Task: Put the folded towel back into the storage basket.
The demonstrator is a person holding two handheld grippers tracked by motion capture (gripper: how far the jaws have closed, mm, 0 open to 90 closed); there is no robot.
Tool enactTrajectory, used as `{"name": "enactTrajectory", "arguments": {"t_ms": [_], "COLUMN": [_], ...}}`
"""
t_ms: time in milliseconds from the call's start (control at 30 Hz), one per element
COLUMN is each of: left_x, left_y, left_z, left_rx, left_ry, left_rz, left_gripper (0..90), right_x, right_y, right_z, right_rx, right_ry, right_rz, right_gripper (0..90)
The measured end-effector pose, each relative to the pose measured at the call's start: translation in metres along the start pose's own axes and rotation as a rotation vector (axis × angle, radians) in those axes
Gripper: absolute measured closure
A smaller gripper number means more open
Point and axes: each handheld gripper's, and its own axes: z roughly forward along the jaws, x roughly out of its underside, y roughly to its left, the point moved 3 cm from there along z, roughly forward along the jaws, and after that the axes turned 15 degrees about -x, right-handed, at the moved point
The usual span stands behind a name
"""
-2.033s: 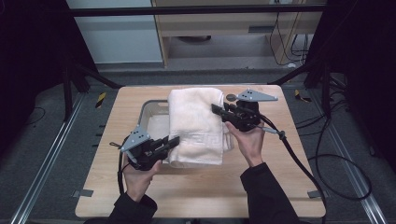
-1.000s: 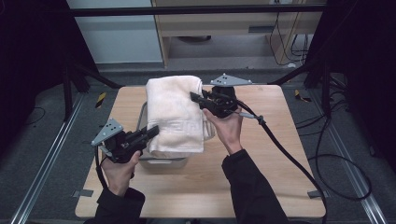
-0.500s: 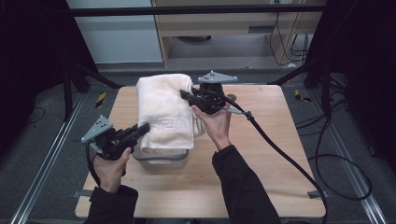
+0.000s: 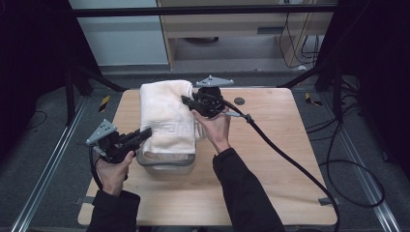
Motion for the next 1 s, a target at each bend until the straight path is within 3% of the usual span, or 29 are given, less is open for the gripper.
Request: {"name": "enactTrajectory", "arguments": {"t_ms": [500, 1000], "left_x": [0.018, 0.032], "left_y": [0.015, 0.025], "left_z": [0.016, 0.025], "left_rx": [-0.049, -0.081], "left_ry": [0.07, 0.119], "left_rz": [0.019, 0.038], "left_gripper": [78.4, 78.4], "right_x": [0.027, 0.047], "right_y": [-0.015, -0.022], "right_z": [0.034, 0.056], "right_rx": [0.008, 0.011], "right_ry": [0.051, 0.088], "right_rz": [0.052, 0.085], "right_gripper": [71.4, 71.3]}}
